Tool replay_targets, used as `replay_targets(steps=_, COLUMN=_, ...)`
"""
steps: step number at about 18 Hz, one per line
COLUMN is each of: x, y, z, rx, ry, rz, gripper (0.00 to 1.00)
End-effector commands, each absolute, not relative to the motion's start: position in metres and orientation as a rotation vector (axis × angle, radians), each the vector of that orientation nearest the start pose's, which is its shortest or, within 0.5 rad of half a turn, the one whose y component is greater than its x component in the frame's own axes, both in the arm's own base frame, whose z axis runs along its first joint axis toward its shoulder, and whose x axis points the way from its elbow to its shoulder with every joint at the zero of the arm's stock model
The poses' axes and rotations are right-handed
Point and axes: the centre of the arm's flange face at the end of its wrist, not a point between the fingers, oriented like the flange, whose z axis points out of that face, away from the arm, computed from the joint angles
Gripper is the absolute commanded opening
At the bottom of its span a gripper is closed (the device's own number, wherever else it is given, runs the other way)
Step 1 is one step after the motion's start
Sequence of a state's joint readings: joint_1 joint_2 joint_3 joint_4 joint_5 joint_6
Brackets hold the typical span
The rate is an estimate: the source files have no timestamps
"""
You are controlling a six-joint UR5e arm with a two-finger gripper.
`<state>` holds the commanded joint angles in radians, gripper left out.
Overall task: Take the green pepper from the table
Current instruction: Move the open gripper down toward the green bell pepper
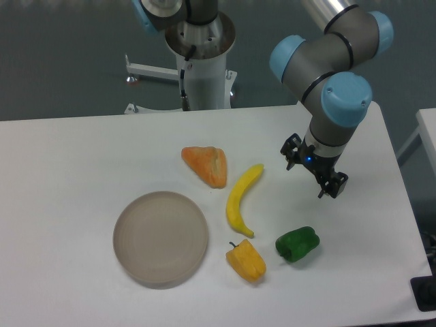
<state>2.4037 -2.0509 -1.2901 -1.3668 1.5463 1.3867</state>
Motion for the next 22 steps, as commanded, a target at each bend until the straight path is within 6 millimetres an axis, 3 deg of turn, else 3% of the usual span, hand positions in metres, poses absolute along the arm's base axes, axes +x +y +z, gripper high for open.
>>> replay_targets(steps=5, x=-0.417, y=0.562, z=0.368, rx=-2.985, ry=0.798, rz=0.017, gripper=1.0)
replay_targets(steps=7, x=-0.425, y=0.574, z=0.37, rx=-2.909, ry=0.683, rz=0.109, gripper=1.0)
replay_targets(steps=9, x=-0.433, y=0.584, z=0.364, rx=-2.868, ry=0.55, rz=0.131, gripper=1.0)
replay_targets(steps=18, x=-0.462, y=0.619, z=0.307, rx=-2.864, ry=0.559, rz=0.066, gripper=1.0)
replay_targets(steps=22, x=-0.467, y=0.629, z=0.298, rx=-2.861, ry=0.568, rz=0.067, gripper=1.0)
